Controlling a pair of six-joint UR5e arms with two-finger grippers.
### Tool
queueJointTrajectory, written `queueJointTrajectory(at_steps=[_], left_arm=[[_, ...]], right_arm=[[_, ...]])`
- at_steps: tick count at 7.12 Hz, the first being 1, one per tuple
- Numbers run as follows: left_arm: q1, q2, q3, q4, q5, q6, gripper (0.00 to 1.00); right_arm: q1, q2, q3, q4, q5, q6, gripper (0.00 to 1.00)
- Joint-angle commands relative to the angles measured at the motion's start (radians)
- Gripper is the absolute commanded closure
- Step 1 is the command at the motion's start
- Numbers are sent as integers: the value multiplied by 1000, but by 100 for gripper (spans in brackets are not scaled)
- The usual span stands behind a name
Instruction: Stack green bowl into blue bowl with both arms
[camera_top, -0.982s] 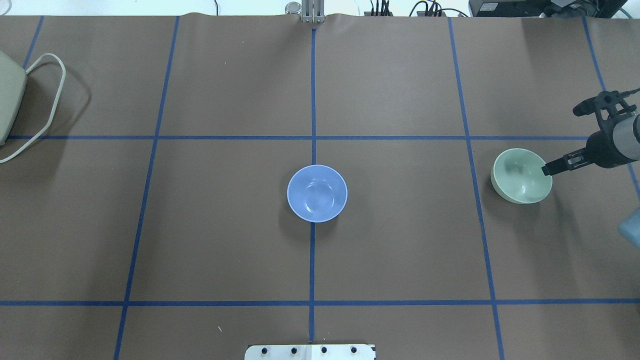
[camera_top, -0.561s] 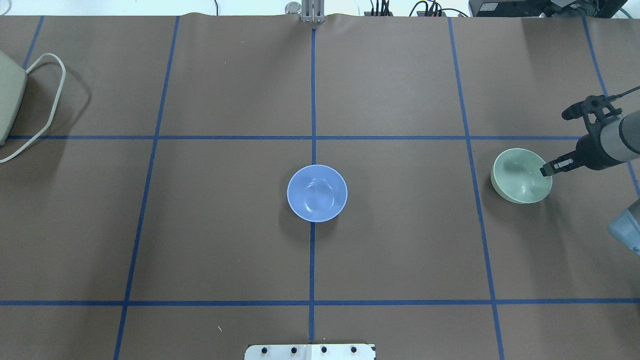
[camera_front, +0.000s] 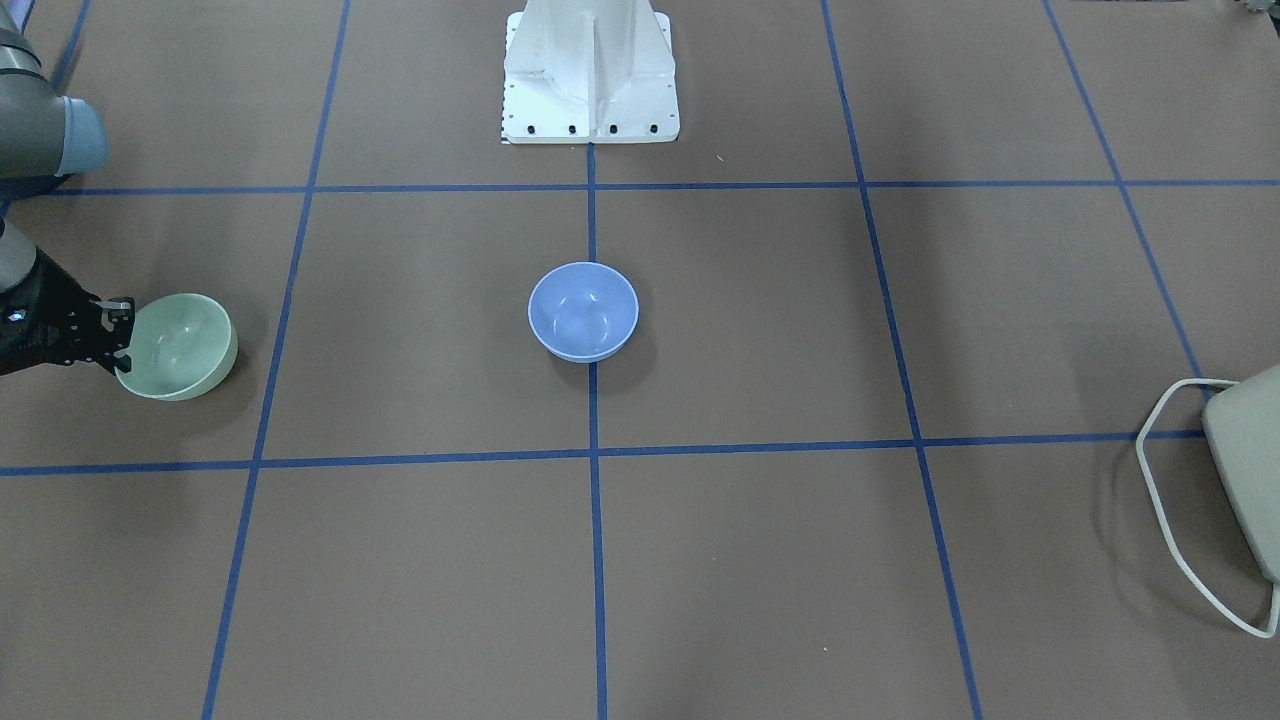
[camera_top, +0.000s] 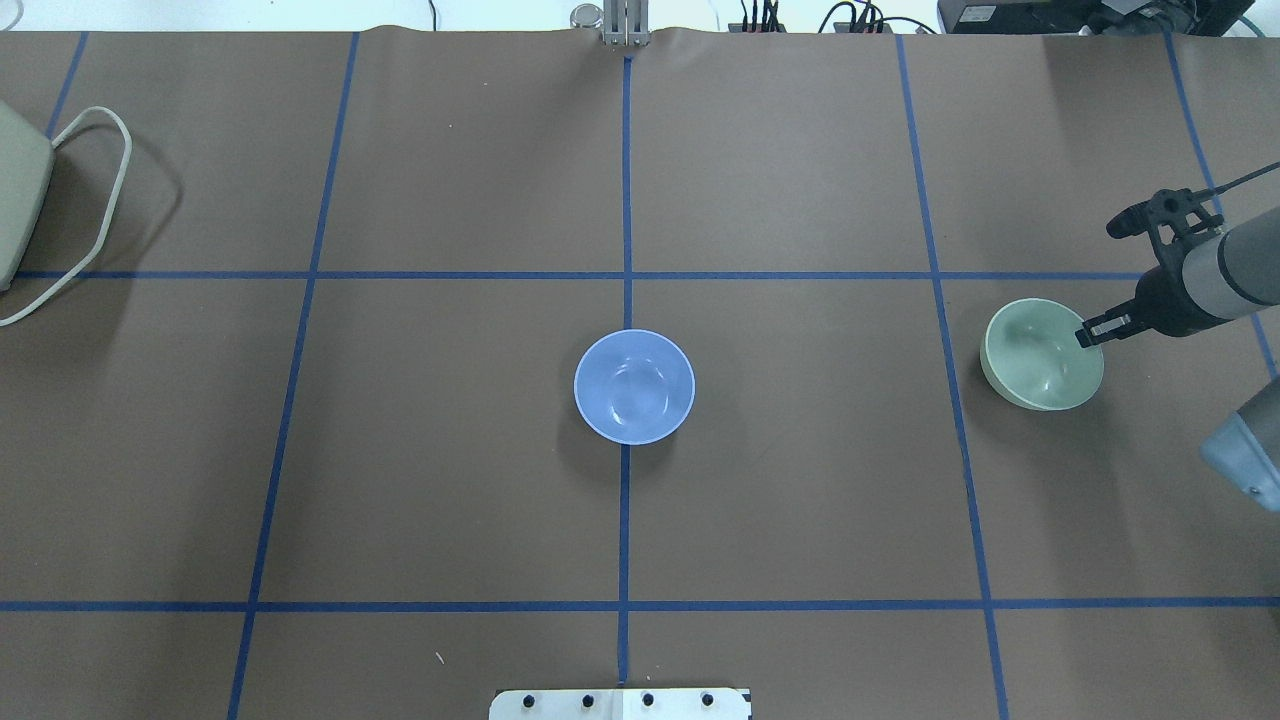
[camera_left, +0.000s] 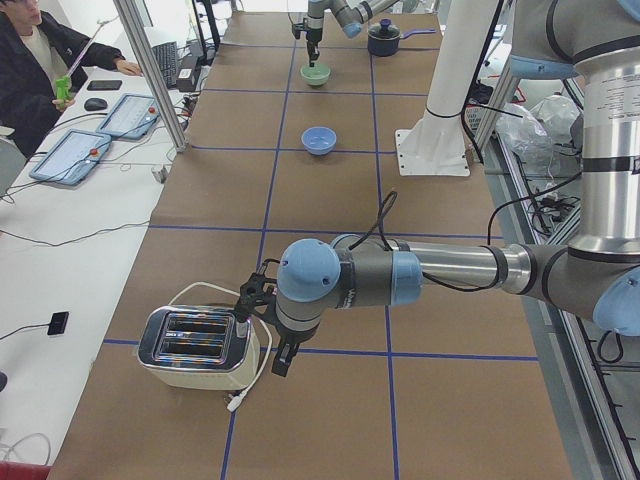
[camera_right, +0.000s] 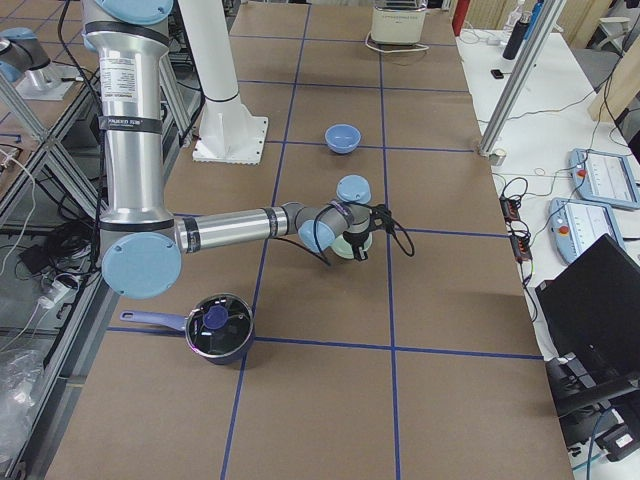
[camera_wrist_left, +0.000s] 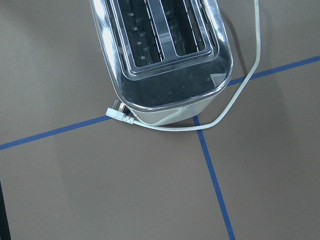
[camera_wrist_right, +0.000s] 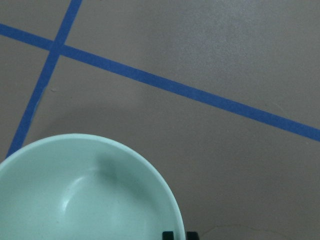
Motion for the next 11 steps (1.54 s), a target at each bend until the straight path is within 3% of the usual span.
queueJointTrajectory(at_steps=[1, 2, 4, 5, 6, 8, 9, 11], left_arm=[[0, 1, 2, 0, 0, 0, 2], [0, 1, 3, 1, -1, -3, 2], [0, 16, 2, -2, -1, -1, 2], [2, 21, 2, -2, -4, -3, 2], [2, 21, 2, -2, -6, -3, 2], [5, 21, 3, -2, -1, -3, 2], [5, 21, 3, -2, -1, -3, 2], [6, 21, 3, -2, -3, -3, 2]], right_arm=[[31, 66, 15, 2, 79, 92, 100], [30, 125, 70, 2, 82, 244, 100], [-104, 298, 107, -6, -23, 630, 100], [-204, 372, 113, -27, -163, 777, 100], [-288, 450, 133, -133, -283, 885, 100], [-408, 646, 143, -481, -336, 936, 100], [-459, 666, 138, -547, -356, 947, 100], [-504, 658, 83, -549, -373, 947, 100]])
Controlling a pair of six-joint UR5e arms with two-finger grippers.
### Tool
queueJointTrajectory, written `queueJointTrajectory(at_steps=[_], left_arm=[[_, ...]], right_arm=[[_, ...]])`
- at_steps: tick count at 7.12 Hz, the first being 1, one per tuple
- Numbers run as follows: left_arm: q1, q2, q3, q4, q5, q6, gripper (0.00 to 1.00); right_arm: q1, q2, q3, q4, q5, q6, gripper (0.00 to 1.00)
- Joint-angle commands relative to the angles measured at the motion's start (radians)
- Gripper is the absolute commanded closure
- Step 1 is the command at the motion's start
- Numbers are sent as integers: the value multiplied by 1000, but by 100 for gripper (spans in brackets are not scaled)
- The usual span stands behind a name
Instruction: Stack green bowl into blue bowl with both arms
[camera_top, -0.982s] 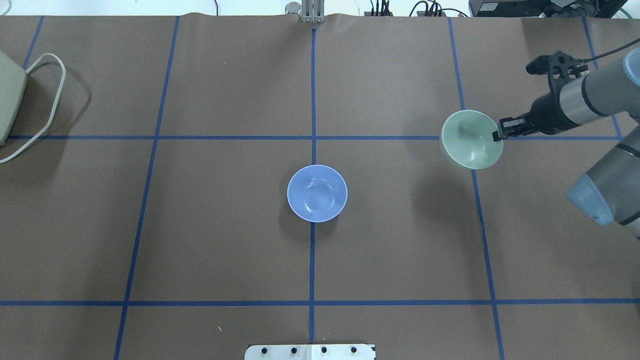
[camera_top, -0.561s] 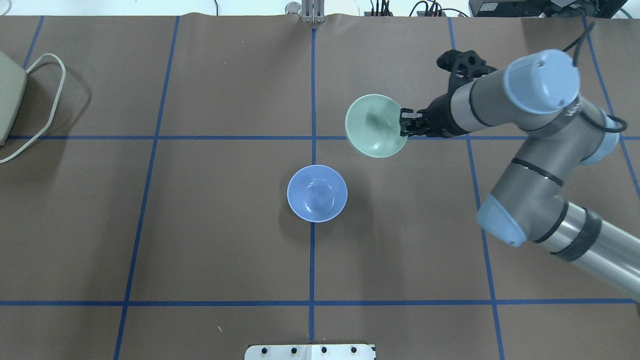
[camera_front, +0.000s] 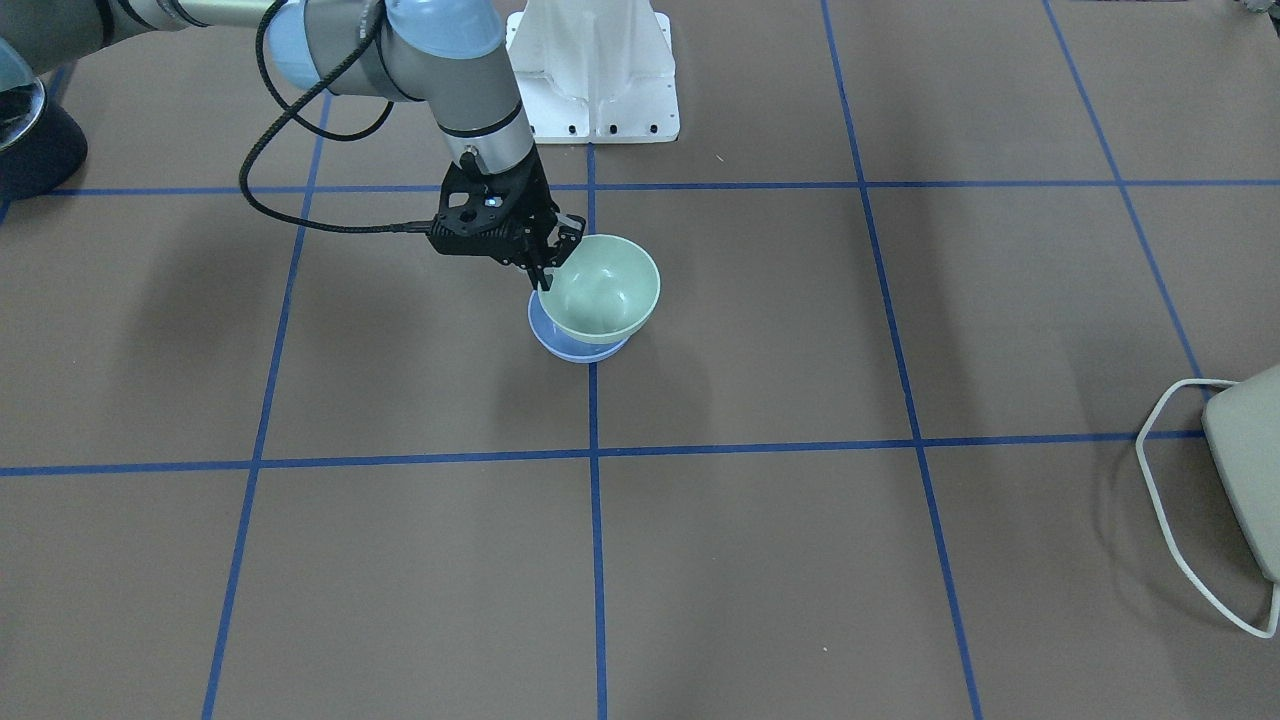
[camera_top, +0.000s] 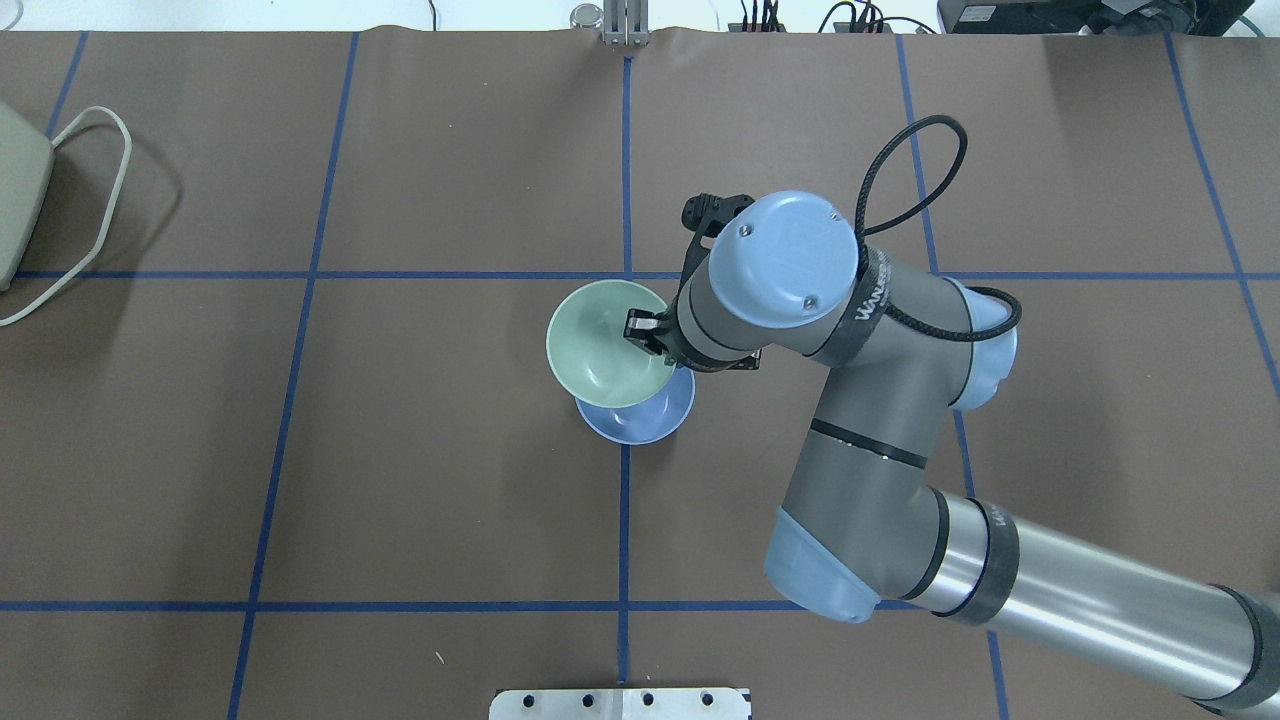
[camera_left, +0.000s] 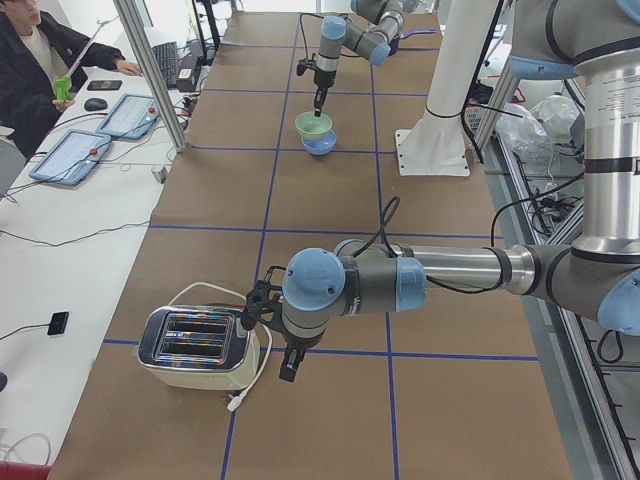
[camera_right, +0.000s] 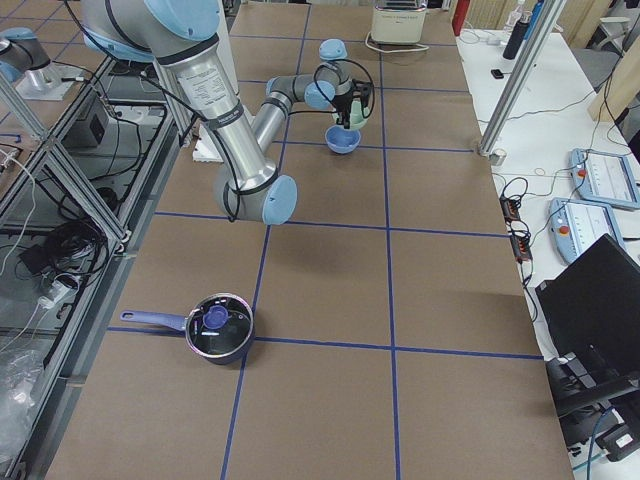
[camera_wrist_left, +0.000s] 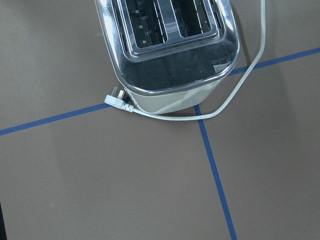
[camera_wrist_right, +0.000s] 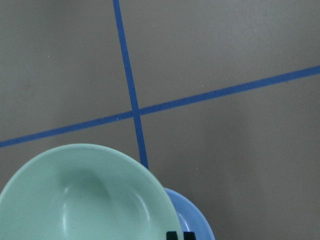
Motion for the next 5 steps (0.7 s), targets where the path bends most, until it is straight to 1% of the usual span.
queueJointTrajectory(at_steps=[1, 5], left_arm=[[0, 0, -1, 0, -2, 0, 2], [1, 2, -1, 0, -4, 2, 2]], right_arm=[[-26, 3, -36, -16, -12, 1, 100], [-25, -2, -79, -7, -17, -14, 100]])
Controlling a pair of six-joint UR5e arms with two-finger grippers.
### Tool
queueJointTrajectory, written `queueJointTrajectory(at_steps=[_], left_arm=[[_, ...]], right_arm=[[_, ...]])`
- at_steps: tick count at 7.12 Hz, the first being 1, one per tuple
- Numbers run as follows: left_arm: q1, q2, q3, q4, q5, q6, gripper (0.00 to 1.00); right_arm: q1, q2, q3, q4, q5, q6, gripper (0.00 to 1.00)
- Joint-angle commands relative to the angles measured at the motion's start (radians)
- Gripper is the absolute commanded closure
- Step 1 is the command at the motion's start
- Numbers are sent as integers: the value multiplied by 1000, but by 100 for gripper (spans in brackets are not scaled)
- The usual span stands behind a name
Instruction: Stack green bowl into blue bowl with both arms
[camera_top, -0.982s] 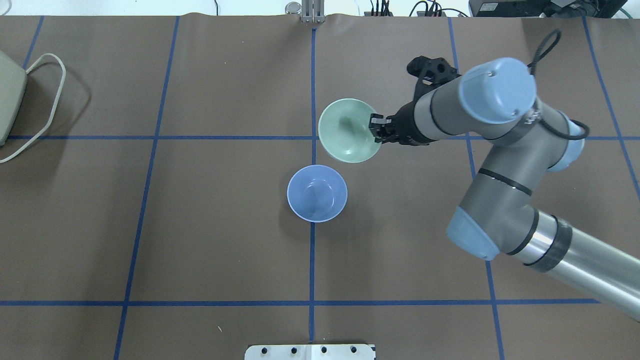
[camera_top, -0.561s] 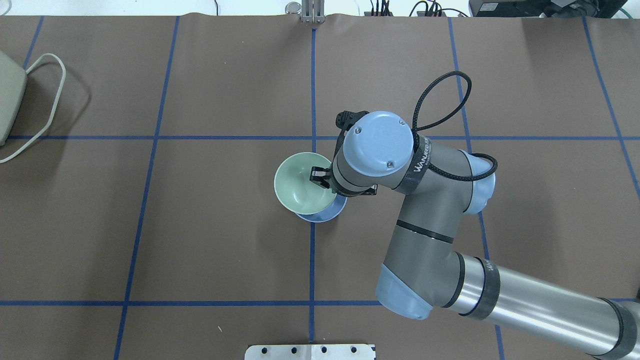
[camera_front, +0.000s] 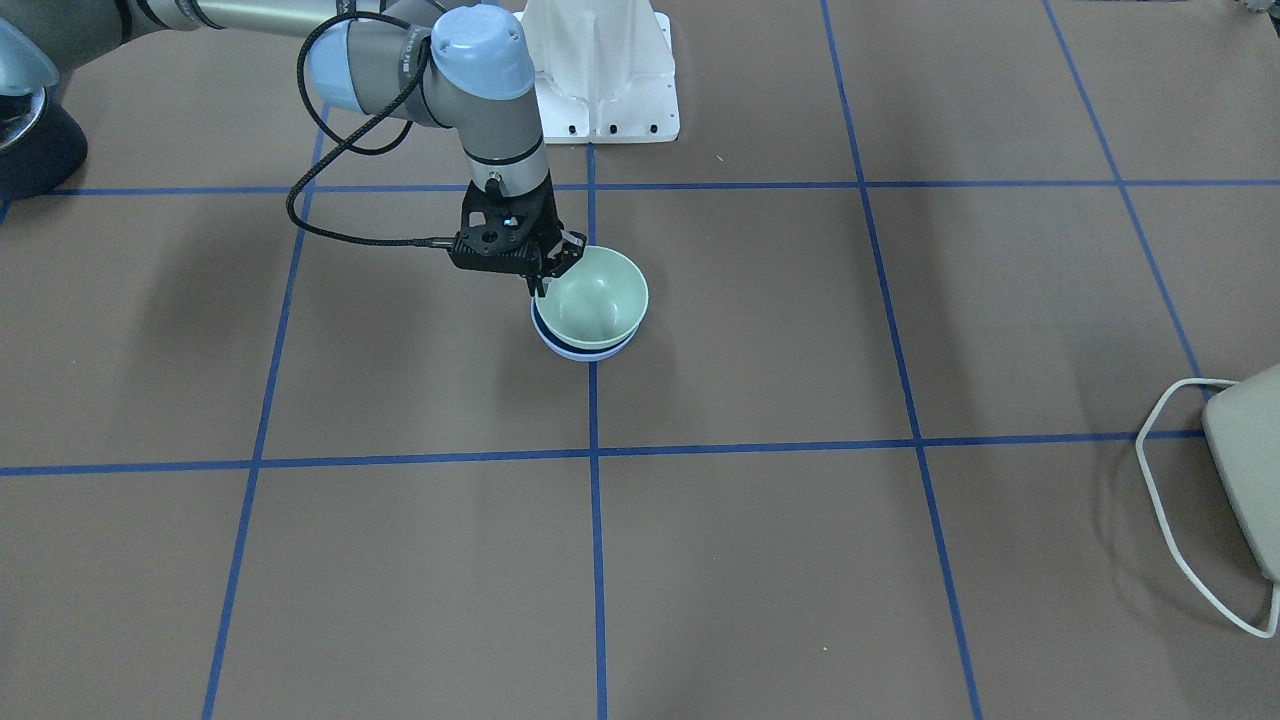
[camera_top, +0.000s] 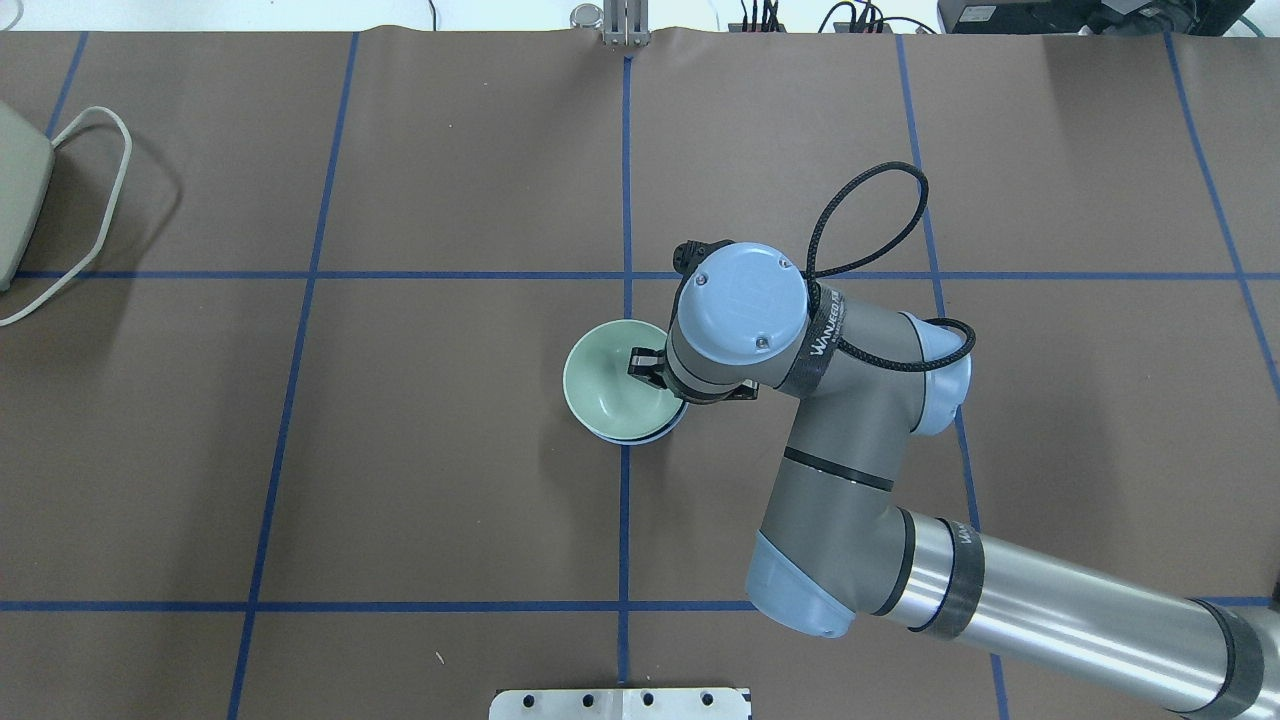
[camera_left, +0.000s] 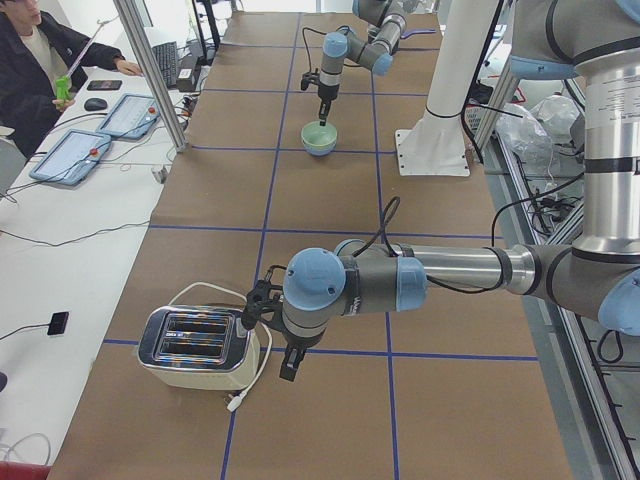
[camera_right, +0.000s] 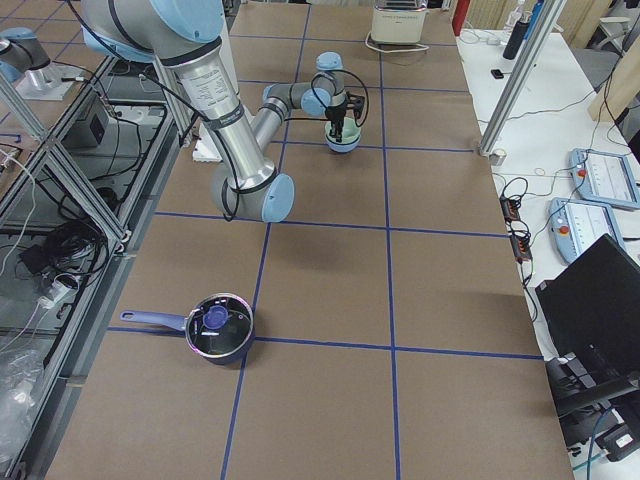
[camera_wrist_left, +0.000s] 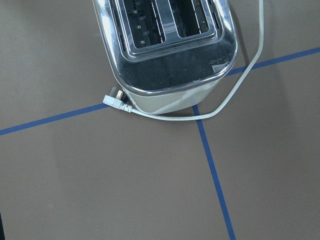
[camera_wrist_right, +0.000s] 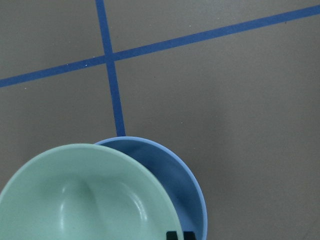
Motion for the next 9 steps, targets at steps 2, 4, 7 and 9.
queueJointTrajectory(at_steps=[2, 4, 7, 9], left_arm=[[1, 0, 0, 0, 0, 0, 2], [1, 0, 0, 0, 0, 0, 2], [1, 0, 0, 0, 0, 0, 2], [1, 0, 1, 8, 0, -3, 2]], right_arm=[[1, 0, -24, 5, -1, -5, 100], [1, 3, -26, 8, 1, -3, 100], [29, 2, -14, 8, -1, -4, 74], [75, -5, -11, 8, 5, -27, 0]])
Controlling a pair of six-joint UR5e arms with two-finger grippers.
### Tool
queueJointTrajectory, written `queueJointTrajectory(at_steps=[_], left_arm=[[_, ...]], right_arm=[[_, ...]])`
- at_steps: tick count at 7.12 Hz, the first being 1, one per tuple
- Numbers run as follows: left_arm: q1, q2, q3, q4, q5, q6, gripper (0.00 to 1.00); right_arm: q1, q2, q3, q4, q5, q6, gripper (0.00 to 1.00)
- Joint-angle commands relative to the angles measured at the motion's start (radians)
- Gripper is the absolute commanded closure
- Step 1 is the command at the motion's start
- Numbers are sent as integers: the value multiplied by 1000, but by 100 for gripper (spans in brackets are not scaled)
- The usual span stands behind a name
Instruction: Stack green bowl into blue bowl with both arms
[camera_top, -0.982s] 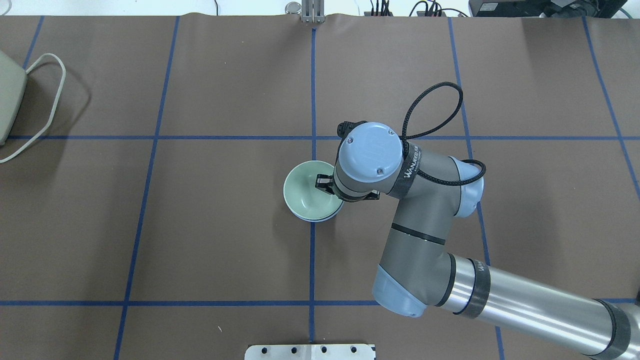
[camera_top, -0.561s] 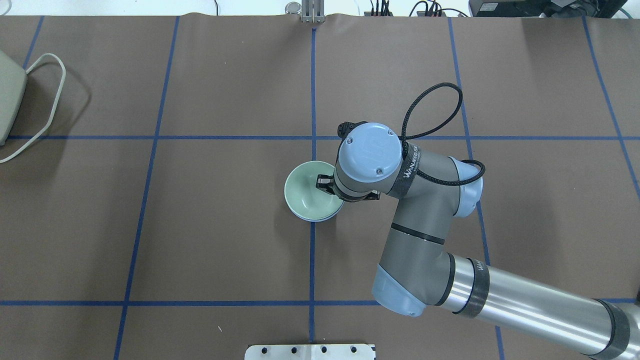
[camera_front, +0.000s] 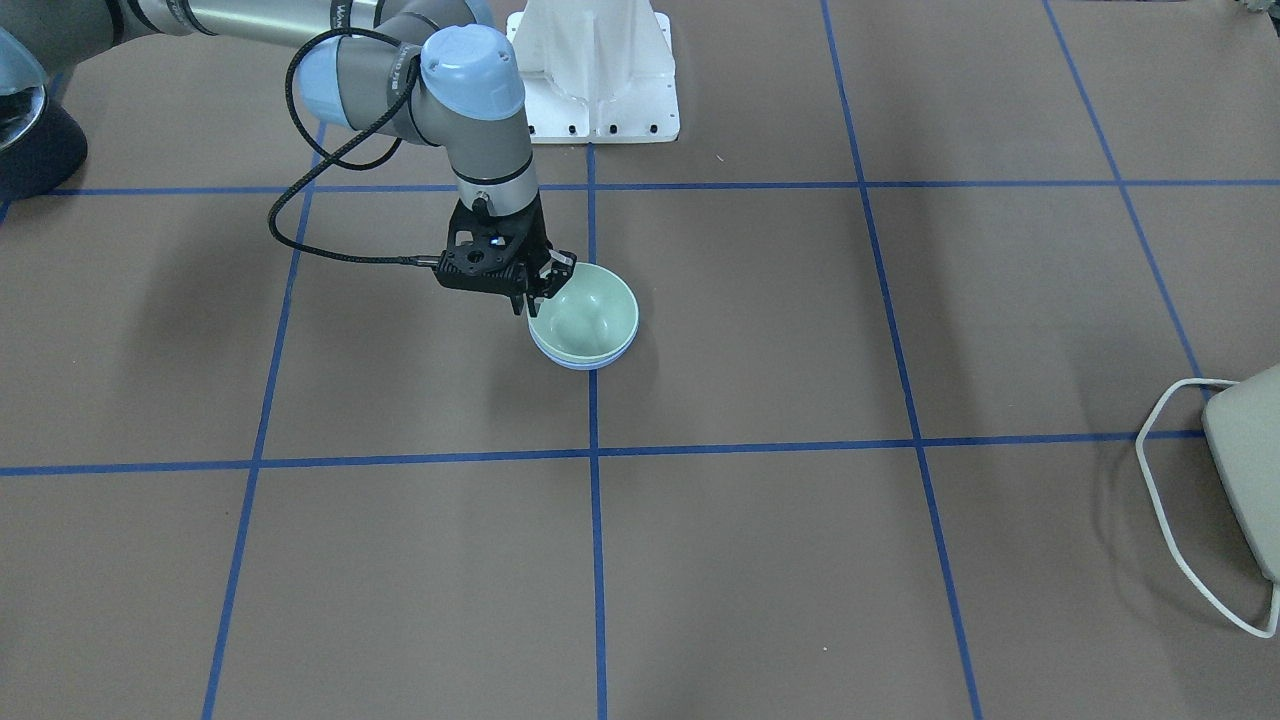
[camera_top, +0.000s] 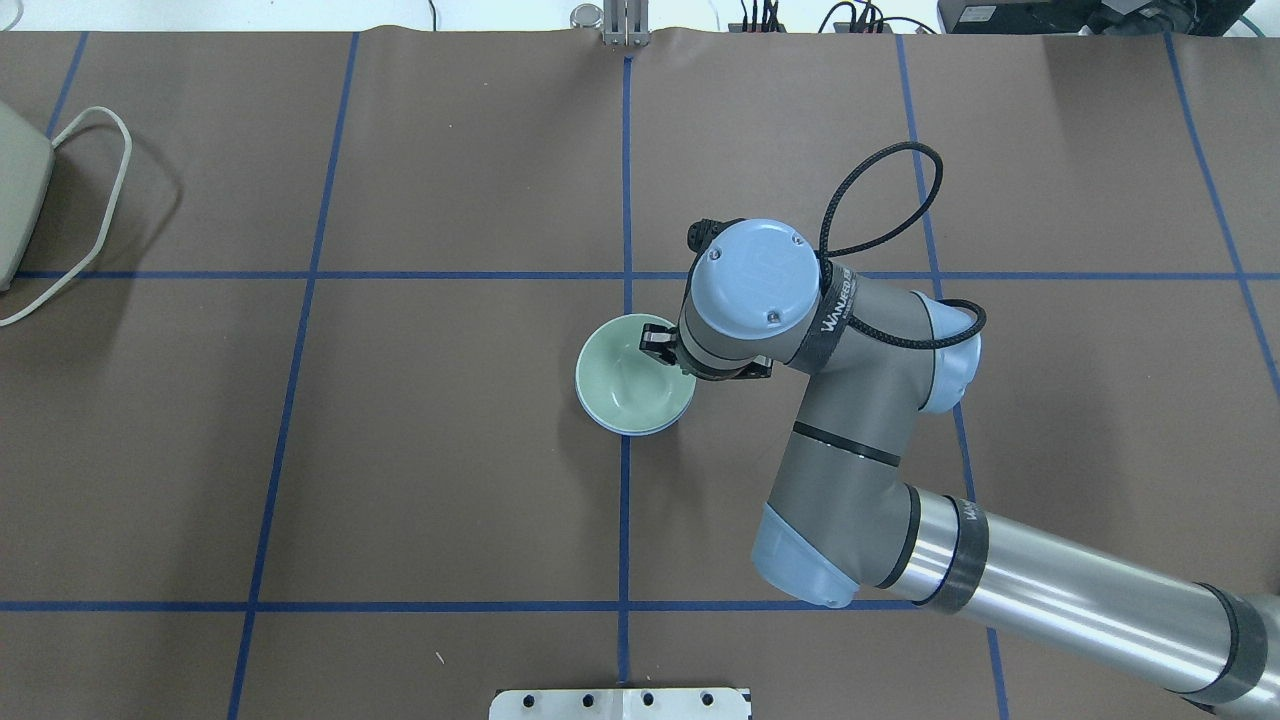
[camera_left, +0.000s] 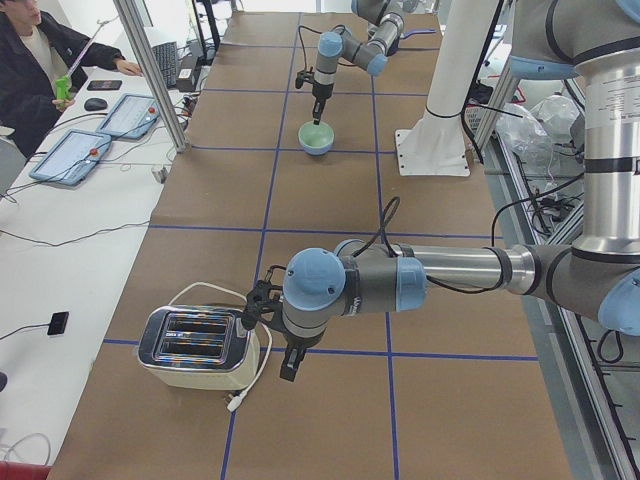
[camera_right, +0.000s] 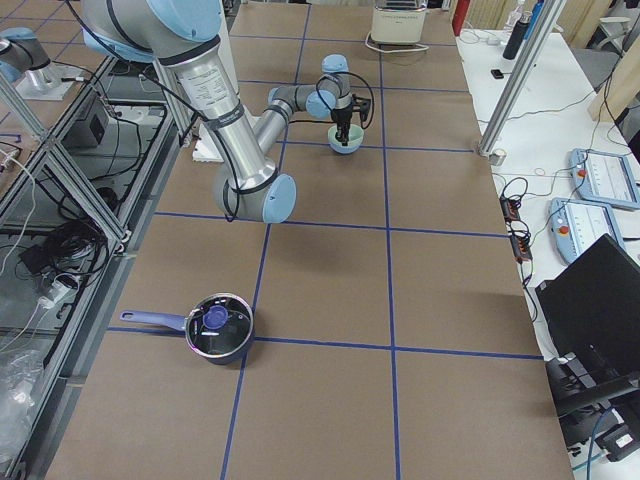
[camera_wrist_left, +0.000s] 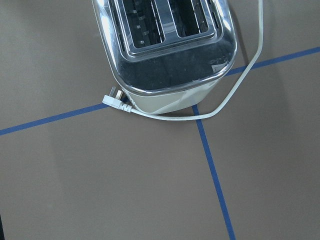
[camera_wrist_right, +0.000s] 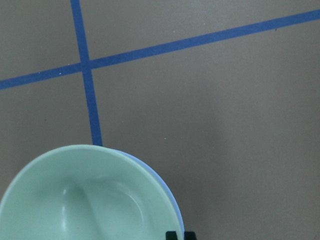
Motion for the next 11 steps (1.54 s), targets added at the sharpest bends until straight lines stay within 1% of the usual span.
queueJointTrajectory(at_steps=[1, 2, 3, 4, 5, 6, 7, 8, 10, 11], left_arm=[[0, 0, -1, 2, -2, -82, 2], [0, -1, -4, -10, -2, -220, 2], [23, -2, -5, -48, -2, -332, 2], [64, -2, -5, -123, 8, -427, 2], [110, -2, -2, -142, 18, -424, 2], [136, 6, -7, -160, 51, -383, 2], [143, 12, -9, -163, 52, -338, 2], [167, 12, -9, -159, 56, -310, 2], [186, 14, -9, -153, 58, -305, 2], [190, 17, -7, -150, 56, -305, 2]], right_arm=[[75, -4, 3, -3, 21, -58, 0], [138, -14, 8, -8, 69, -115, 0], [219, -37, 15, -8, 147, -205, 0], [291, -51, 15, -8, 213, -300, 0], [361, -83, 14, -5, 257, -412, 0], [433, -134, 14, -3, 328, -522, 0], [523, -190, 20, -3, 403, -598, 0], [594, -270, 44, -11, 443, -699, 0], [776, -434, 47, -38, 520, -1008, 0], [857, -514, 52, -87, 519, -1183, 0]])
